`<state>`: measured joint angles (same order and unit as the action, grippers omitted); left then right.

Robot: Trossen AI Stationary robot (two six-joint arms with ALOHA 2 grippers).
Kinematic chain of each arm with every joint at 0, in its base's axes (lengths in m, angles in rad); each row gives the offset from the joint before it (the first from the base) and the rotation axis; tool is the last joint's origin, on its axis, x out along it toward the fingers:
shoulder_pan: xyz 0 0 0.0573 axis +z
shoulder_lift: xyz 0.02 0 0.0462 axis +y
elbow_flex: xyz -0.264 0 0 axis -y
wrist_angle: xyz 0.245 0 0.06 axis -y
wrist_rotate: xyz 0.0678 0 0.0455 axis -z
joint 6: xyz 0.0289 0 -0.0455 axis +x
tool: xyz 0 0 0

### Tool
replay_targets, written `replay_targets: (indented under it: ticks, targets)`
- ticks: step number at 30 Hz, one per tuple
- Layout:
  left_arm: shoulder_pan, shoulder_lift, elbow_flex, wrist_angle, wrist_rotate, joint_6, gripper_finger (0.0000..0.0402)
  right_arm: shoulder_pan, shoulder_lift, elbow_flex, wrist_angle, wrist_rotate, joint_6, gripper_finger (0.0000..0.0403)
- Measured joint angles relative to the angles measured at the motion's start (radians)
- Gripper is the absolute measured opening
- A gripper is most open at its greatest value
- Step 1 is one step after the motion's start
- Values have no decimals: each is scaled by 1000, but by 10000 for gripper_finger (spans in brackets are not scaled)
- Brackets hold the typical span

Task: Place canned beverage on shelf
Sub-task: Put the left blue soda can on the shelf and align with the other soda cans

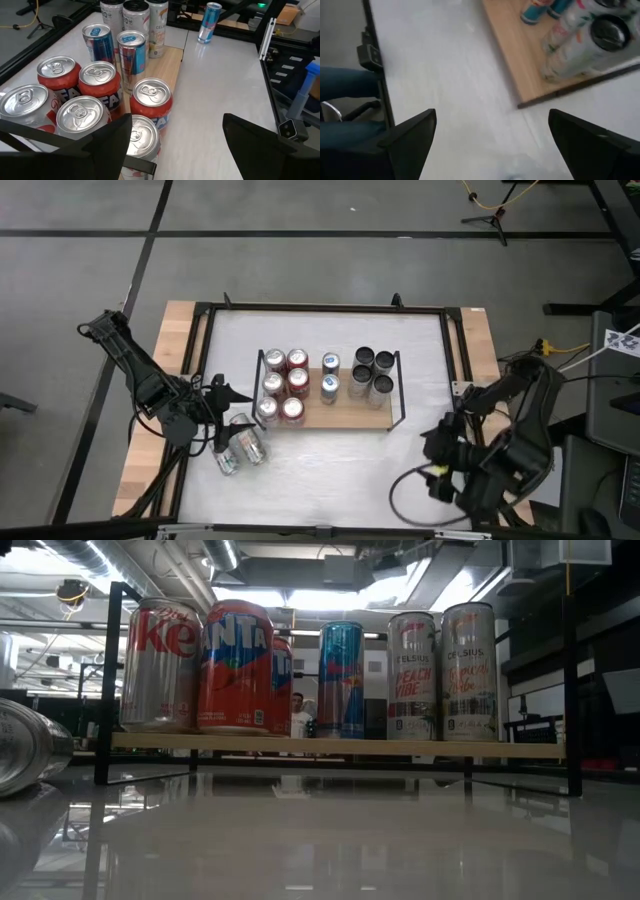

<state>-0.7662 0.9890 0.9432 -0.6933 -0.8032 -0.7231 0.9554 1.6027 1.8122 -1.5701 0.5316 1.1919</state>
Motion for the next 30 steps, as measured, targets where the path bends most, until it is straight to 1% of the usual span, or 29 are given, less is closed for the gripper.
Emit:
replay_targets:
  ticks: [2,7,12,16,20,23,27,30]
  targets:
    - [0,0,0,0,0,0,305,0,-51,-54,0,-12,37,381]
    - [0,0,0,0,0,0,305,0,-211,-204,-3,-123,200,381]
    - [0,0,0,-1,0,0,305,1,-322,-348,3,-241,326,381]
    - [0,0,0,-1,0,0,305,1,-377,-462,24,-332,311,381]
    - [0,0,0,-1,0,0,305,1,-387,-563,96,-423,211,381]
    - [0,0,0,-1,0,0,305,1,-389,-621,150,-472,151,381]
    - [0,0,0,-1,0,0,305,1,-389,-698,163,-558,143,381]
    - [0,0,0,-1,0,0,305,1,-390,-745,174,-575,151,381]
